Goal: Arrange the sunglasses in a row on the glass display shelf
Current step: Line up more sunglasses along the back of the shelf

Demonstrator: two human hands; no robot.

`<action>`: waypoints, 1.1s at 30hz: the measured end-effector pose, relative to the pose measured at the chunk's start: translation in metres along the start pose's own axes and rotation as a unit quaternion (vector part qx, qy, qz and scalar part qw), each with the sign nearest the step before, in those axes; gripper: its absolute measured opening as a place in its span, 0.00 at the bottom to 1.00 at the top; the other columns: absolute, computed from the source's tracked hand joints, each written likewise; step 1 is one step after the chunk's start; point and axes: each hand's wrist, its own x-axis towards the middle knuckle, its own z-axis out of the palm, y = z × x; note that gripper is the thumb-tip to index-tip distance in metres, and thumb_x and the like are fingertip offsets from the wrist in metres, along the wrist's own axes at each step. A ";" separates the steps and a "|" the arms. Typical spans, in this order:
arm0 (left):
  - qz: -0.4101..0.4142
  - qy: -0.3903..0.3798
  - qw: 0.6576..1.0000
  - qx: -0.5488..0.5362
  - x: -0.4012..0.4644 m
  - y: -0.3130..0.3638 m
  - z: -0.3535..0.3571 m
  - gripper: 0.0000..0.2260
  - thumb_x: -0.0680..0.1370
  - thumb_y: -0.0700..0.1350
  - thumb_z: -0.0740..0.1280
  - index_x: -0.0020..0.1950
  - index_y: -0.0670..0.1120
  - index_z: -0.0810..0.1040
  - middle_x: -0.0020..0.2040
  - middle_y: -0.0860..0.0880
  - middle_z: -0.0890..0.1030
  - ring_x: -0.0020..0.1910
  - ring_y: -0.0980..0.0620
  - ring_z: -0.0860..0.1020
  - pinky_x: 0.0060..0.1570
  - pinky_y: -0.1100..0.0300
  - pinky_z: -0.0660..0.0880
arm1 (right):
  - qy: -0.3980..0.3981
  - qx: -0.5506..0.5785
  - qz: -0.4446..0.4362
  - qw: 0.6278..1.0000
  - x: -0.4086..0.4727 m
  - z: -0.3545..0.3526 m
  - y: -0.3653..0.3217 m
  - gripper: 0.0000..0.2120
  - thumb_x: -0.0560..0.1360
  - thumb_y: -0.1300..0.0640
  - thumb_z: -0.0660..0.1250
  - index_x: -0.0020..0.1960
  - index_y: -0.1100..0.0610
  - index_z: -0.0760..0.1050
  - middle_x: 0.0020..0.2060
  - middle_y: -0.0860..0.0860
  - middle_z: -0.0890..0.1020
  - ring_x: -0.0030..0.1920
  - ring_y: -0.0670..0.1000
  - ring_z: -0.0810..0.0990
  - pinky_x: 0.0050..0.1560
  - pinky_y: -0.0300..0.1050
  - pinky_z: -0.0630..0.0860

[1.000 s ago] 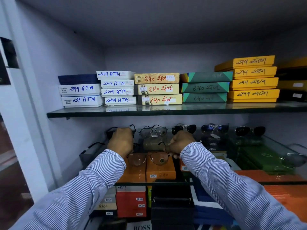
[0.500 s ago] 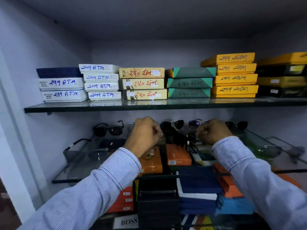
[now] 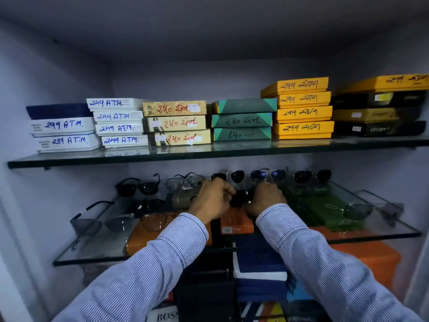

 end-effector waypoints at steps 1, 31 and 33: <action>-0.001 -0.025 1.000 -0.003 0.001 0.000 0.002 0.15 0.79 0.34 0.67 0.63 0.46 0.82 0.62 0.48 0.83 0.61 0.52 0.81 0.60 0.64 0.74 | 0.000 0.006 -0.001 1.000 -0.001 -0.002 0.002 0.21 0.68 0.50 0.76 0.55 0.62 0.80 0.54 0.60 0.82 0.54 0.60 0.82 0.51 0.49 0.79; 0.111 -0.011 0.994 0.011 0.013 0.073 0.019 0.15 0.71 0.49 0.78 0.55 0.47 0.85 0.37 0.56 0.82 0.36 0.64 0.80 0.34 0.78 0.72 | 0.037 0.080 -0.181 0.980 -0.018 -0.103 0.119 0.05 0.75 0.56 0.71 0.49 0.54 0.85 0.39 0.47 0.83 0.36 0.35 0.75 0.36 0.26 0.66; 0.108 -0.004 0.994 0.019 0.010 0.079 0.021 0.13 0.70 0.49 0.79 0.52 0.48 0.84 0.35 0.54 0.82 0.33 0.63 0.79 0.32 0.77 0.72 | 0.042 0.083 -0.173 0.980 -0.013 -0.105 0.123 0.05 0.75 0.56 0.72 0.49 0.55 0.85 0.39 0.47 0.82 0.35 0.36 0.75 0.36 0.26 0.66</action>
